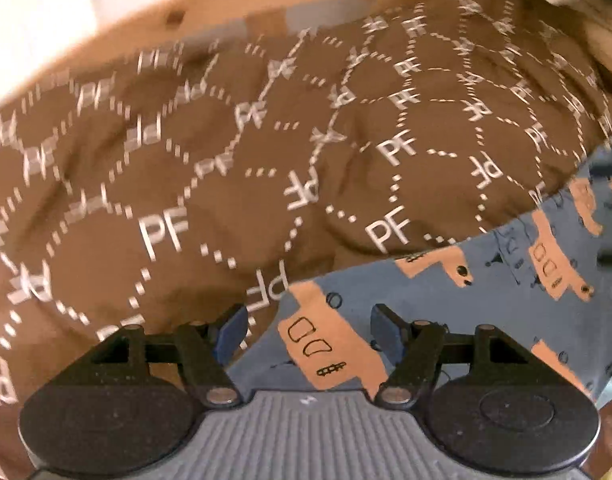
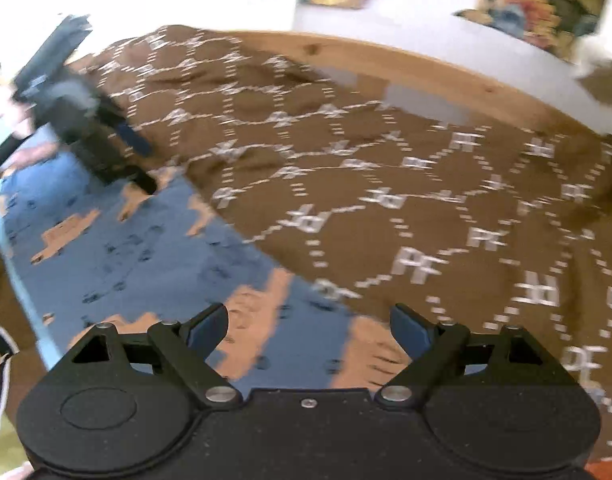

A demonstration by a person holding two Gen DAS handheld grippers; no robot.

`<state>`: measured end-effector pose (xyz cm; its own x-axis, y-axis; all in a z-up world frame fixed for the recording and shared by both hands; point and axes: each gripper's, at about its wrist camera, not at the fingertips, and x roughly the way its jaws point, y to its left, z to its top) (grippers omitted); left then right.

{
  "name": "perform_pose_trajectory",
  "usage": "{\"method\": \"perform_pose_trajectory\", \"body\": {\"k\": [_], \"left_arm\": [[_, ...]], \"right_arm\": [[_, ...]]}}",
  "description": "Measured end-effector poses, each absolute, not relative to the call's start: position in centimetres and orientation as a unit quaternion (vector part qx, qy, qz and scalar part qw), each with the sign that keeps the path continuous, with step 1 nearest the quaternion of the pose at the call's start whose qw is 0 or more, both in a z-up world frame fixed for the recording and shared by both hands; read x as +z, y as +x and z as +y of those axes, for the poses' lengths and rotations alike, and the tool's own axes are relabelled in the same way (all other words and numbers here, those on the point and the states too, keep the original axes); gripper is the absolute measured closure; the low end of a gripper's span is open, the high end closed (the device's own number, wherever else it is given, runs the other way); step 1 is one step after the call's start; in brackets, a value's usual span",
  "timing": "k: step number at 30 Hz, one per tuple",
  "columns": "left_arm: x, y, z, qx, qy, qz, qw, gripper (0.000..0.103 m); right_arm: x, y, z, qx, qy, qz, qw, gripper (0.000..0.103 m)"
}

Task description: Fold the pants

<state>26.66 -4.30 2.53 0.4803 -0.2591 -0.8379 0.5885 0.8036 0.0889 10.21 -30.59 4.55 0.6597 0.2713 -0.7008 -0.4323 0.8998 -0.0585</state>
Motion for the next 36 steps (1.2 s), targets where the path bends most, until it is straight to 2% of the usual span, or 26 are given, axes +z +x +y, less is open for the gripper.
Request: {"method": "perform_pose_trajectory", "body": {"k": [1, 3, 5, 6, 7, 12, 15, 17, 19, 21, 23, 24, 27, 29, 31, 36], "left_arm": [[2.3, 27.1, -4.1, -0.253, 0.176, 0.452, 0.837, 0.034], [1.9, 27.8, -4.0, -0.254, 0.169, 0.467, 0.83, 0.067], [1.6, 28.2, -4.1, -0.237, 0.175, 0.475, 0.829, 0.075], [1.5, 28.5, -4.1, -0.228, 0.178, 0.476, 0.831, 0.087], [1.5, 28.6, -4.2, -0.215, 0.183, 0.474, 0.834, 0.09], [1.0, 27.9, -5.9, -0.184, 0.226, 0.455, 0.842, 0.09], [-0.1, 27.6, -6.8, -0.166, 0.253, 0.445, 0.843, 0.086], [0.1, 27.2, -7.5, -0.155, 0.267, 0.437, 0.845, 0.083], [0.4, 26.3, -7.9, -0.141, 0.296, 0.416, 0.848, 0.07], [1.2, 24.7, -8.2, -0.125, 0.316, 0.382, 0.859, 0.037], [2.2, 22.9, -8.5, -0.139, 0.318, 0.351, 0.87, 0.024], [2.8, 21.8, -8.7, -0.159, 0.314, 0.337, 0.873, 0.022], [4.1, 19.7, -10.2, -0.234, 0.286, 0.324, 0.871, 0.007], [4.9, 18.5, -11.3, -0.287, 0.248, 0.324, 0.867, 0.001], [5.0, 17.7, -13.1, -0.332, 0.219, 0.328, 0.857, 0.0], [2.2, 16.0, -18.3, -0.36, 0.266, 0.327, 0.832, 0.0]], "right_arm": [[4.4, 10.1, -30.2, 0.2, -0.11, 0.364, 0.903, 0.014], [4.1, 10.0, -29.6, 0.207, -0.107, 0.369, 0.9, 0.013], [3.4, 10.1, -29.1, 0.208, -0.113, 0.375, 0.896, 0.013], [3.1, 10.1, -29.1, 0.205, -0.114, 0.38, 0.895, 0.013], [2.9, 10.2, -29.2, 0.2, -0.115, 0.386, 0.893, 0.013], [2.2, 10.3, -30.5, 0.158, -0.099, 0.402, 0.896, 0.012], [0.8, 10.2, -30.9, 0.118, -0.141, 0.416, 0.89, 0.008], [0.4, 10.0, -32.0, 0.101, -0.126, 0.422, 0.892, 0.008], [1.0, 9.3, -33.3, 0.073, -0.108, 0.417, 0.899, 0.008], [2.0, 7.9, -34.6, 0.03, -0.108, 0.401, 0.909, 0.007], [3.5, 5.8, -36.4, -0.006, -0.085, 0.381, 0.921, 0.004], [4.3, 4.7, -37.2, -0.017, -0.065, 0.37, 0.927, 0.001], [6.1, 1.4, -39.5, -0.055, -0.011, 0.341, 0.938, 0.001], [6.6, -0.2, -40.7, -0.074, 0.009, 0.337, 0.939, 0.001], [6.6, -0.7, -41.6, -0.075, 0.026, 0.345, 0.935, 0.001], [6.1, -2.0, -43.7, -0.064, 0.115, 0.359, 0.924, 0.001]]}}
